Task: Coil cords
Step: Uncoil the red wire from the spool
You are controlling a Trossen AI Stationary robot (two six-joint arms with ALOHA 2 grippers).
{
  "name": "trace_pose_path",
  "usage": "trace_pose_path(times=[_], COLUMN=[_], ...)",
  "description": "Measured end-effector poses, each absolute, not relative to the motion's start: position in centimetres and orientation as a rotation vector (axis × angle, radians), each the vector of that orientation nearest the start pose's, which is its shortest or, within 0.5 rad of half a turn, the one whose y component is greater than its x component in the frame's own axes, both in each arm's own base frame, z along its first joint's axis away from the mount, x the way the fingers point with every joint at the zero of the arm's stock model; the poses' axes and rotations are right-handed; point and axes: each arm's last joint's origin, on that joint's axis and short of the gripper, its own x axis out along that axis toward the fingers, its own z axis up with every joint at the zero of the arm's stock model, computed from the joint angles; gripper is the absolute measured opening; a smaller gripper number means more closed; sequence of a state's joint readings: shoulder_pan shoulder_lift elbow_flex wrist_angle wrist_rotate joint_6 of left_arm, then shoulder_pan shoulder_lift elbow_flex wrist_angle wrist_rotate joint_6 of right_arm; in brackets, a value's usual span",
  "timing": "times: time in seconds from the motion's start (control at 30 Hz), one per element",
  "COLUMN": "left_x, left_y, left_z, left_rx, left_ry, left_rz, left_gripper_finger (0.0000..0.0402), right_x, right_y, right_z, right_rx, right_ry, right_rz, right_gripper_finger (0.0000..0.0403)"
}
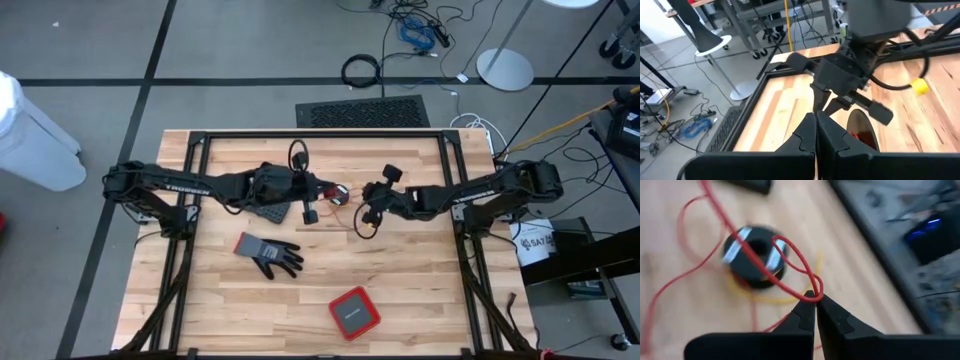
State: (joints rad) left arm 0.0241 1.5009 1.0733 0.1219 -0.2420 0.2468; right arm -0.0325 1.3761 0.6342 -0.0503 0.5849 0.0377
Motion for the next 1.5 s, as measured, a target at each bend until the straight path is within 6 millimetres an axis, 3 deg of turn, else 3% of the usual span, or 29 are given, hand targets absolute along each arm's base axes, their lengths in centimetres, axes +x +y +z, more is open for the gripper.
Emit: trace_pose_path(times=[0.2, 0.37, 0.5, 0.67, 0.9, 1.5], left_x=[33.7, 33.7, 33.8, 33.9, 34.0, 34.0], left_y=[1.2, 1.2, 1.2, 1.0, 0.7, 0.3], left_z=[29.4, 29.5, 29.6, 30.0, 30.4, 30.4], left_rx=[0.324, 0.324, 0.305, 0.276, 0.229, 0.230], left_ry=[0.347, 0.336, 0.322, 0.280, 0.221, 0.224], left_rz=[0.271, 0.263, 0.256, 0.252, 0.212, 0.202], left_gripper_finger=[0.0000, 0.0000, 0.0000, 0.0000, 0.0000, 0.0000], right_x=[24.7, 25.2, 26.0, 27.3, 28.9, 29.1], right_y=[-1.9, -0.4, 0.5, 0.9, 0.9, 0.6], right_z=[18.3, 20.2, 21.4, 21.8, 20.6, 20.5], right_rx=[-0.126, -0.061, -0.067, -0.065, -0.098, -0.136], right_ry=[0.779, 0.616, 0.472, 0.336, 0.273, 0.247], right_rz=[-0.462, -0.294, -0.235, -0.221, -0.291, -0.399], right_gripper_finger=[0.0084, 0.0147, 0.0169, 0.0163, 0.0135, 0.0090])
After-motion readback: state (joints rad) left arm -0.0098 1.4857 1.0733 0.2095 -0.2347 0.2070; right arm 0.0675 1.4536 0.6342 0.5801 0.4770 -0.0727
